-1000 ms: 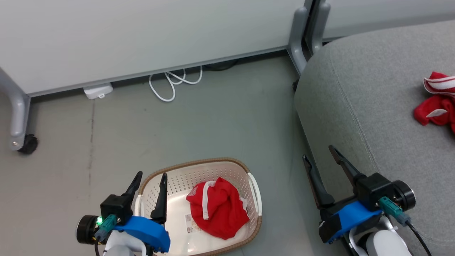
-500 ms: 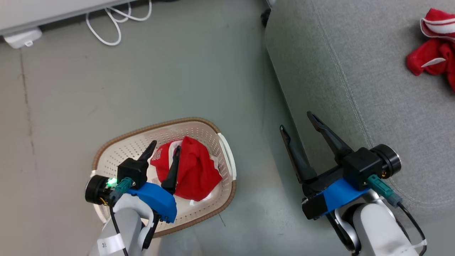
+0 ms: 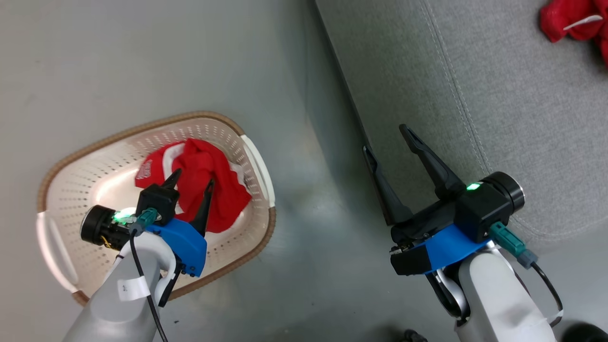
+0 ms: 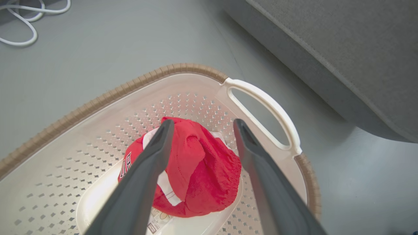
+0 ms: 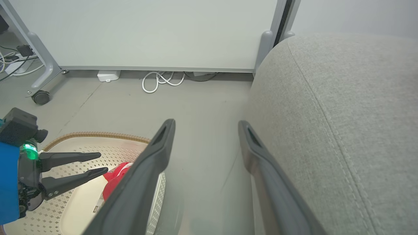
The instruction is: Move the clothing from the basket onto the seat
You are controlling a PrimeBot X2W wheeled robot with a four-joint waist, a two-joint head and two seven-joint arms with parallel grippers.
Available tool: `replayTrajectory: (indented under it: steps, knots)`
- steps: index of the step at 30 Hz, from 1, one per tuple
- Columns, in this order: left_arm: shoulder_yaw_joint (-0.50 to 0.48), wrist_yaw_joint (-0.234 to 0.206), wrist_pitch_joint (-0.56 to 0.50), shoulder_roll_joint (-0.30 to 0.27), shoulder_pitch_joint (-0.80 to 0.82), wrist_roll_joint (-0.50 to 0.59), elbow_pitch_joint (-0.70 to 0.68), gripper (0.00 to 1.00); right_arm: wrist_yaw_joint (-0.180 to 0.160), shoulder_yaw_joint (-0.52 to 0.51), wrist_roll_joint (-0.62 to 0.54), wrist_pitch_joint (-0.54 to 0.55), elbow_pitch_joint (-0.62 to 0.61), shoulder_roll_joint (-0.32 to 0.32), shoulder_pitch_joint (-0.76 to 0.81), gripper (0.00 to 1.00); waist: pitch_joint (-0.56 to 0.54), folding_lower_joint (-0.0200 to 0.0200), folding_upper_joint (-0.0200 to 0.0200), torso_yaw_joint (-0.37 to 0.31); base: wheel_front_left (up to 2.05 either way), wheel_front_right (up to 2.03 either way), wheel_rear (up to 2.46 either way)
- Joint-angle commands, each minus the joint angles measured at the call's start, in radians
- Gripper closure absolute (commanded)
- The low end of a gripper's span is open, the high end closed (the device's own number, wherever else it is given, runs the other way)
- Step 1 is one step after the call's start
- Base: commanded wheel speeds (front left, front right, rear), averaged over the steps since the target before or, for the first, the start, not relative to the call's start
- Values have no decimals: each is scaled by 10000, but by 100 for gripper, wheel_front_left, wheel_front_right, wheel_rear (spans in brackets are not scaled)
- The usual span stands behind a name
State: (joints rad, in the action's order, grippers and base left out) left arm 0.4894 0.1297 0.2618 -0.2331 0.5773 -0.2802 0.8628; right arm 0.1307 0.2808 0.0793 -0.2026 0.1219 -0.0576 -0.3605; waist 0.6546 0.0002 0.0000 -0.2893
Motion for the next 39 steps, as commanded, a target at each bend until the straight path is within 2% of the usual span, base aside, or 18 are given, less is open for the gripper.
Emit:
replayTrajectory:
  steps: [1, 9, 18, 31, 39]
  knots:
    - [113, 4, 48, -59, 218, -72, 83, 0, 1, 25, 30, -87, 37, 66, -217, 0, 438, -2, 0, -360, 0, 0, 0]
    - [1091, 3, -169, -484, 890, -682, 816, 0, 1, 376, 601, -446, 270, 88, -653, 0, 1166, -2, 0, -728, 0, 0, 0]
    - [1287, -84, -298, -956, 1557, -814, 1615, 0, 1, 789, 947, -619, 250, 84, -1034, 0, 1863, -2, 0, -1080, 0, 0, 0]
    - [1379, -1437, -292, -1221, 2523, -414, 2290, 0, 1, 1088, 1271, -629, -71, 84, -1210, 0, 2547, -2, 0, -1231, 0, 0, 0]
    - [1346, -1911, -315, -1217, 2691, -481, 2593, 0, 1, 1178, 1369, -631, -120, 85, -1180, 0, 2667, -2, 0, -1336, 0, 0, 0]
